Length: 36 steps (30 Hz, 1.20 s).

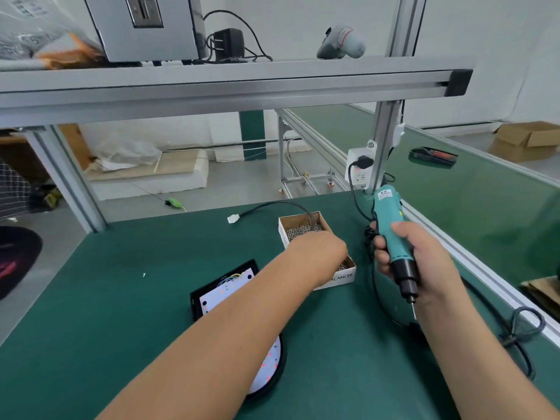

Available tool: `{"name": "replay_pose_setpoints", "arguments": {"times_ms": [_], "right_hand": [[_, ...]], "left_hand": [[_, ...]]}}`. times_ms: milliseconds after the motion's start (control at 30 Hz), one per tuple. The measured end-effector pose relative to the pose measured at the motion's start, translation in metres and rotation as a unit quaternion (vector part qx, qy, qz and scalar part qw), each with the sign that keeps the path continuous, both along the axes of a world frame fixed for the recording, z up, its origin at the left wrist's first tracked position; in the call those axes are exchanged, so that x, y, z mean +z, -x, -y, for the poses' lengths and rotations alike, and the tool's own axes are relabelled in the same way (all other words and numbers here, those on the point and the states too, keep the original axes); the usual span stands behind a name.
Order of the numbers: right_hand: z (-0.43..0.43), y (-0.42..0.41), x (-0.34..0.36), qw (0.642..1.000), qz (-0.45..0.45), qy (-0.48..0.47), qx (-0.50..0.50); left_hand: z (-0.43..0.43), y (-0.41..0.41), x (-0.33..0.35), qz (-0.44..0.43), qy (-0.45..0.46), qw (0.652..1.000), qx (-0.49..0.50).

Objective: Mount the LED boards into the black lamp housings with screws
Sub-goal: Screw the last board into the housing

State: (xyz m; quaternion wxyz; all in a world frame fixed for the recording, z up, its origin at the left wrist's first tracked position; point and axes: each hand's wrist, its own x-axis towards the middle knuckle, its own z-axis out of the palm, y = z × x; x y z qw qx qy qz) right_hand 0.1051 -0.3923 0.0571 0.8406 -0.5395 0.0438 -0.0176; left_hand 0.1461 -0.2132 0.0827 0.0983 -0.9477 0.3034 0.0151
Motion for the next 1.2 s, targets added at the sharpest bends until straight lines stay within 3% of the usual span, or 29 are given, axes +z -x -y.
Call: {"name": "replay_pose_setpoints", "arguments": {"times_ms": [367,467,533,567,600,633,733,767,800,833,900,1033,1200], "right_hand": [[-0.009,-0.003,-0.004,0.999,-0.011,0.039,0.004],[-0.01,-0.003,-0.005,0.999,-0.008,0.038,0.004],[-0.011,-0.003,-0.004,1.0,-0.003,0.031,-0.001],[-0.012,-0.003,-0.004,1.0,0.001,0.026,-0.005],[-0.012,-0.003,-0.004,1.0,0.005,0.022,-0.009],[-0.013,-0.003,-0.003,1.0,0.01,0.019,-0.012],[-0.019,0.001,0.001,0.999,0.032,-0.007,-0.026],[-0.022,0.003,0.002,0.998,0.041,-0.031,-0.032],[-0.026,0.005,0.005,0.996,0.052,-0.062,-0.038],[-0.032,0.008,0.007,0.993,0.061,-0.093,-0.044],[-0.046,0.014,0.01,0.983,0.083,-0.154,-0.053],[-0.085,0.024,0.024,0.969,0.132,-0.209,-0.027],[-0.131,0.026,0.057,0.957,0.165,-0.237,0.038]], "left_hand": [[-0.01,-0.006,-0.012,-0.001,0.056,0.998,0.004],[-0.015,-0.009,-0.008,-0.02,0.129,0.991,0.018],[-0.021,-0.009,0.001,-0.055,0.227,0.972,0.039],[-0.025,-0.007,0.006,-0.088,0.296,0.949,0.058],[-0.031,-0.004,0.012,-0.142,0.389,0.906,0.086],[-0.038,0.001,0.02,-0.223,0.496,0.831,0.117],[-0.077,0.03,0.036,-0.436,0.718,0.52,0.155],[-0.093,0.04,0.035,-0.462,0.748,0.448,0.162],[-0.108,0.051,0.033,-0.475,0.763,0.403,0.173],[-0.123,0.064,0.028,-0.478,0.772,0.374,0.189],[-0.148,0.086,0.015,-0.468,0.779,0.356,0.219],[-0.177,0.116,-0.01,-0.429,0.782,0.391,0.229],[-0.185,0.121,-0.021,-0.401,0.797,0.401,0.21]]}}
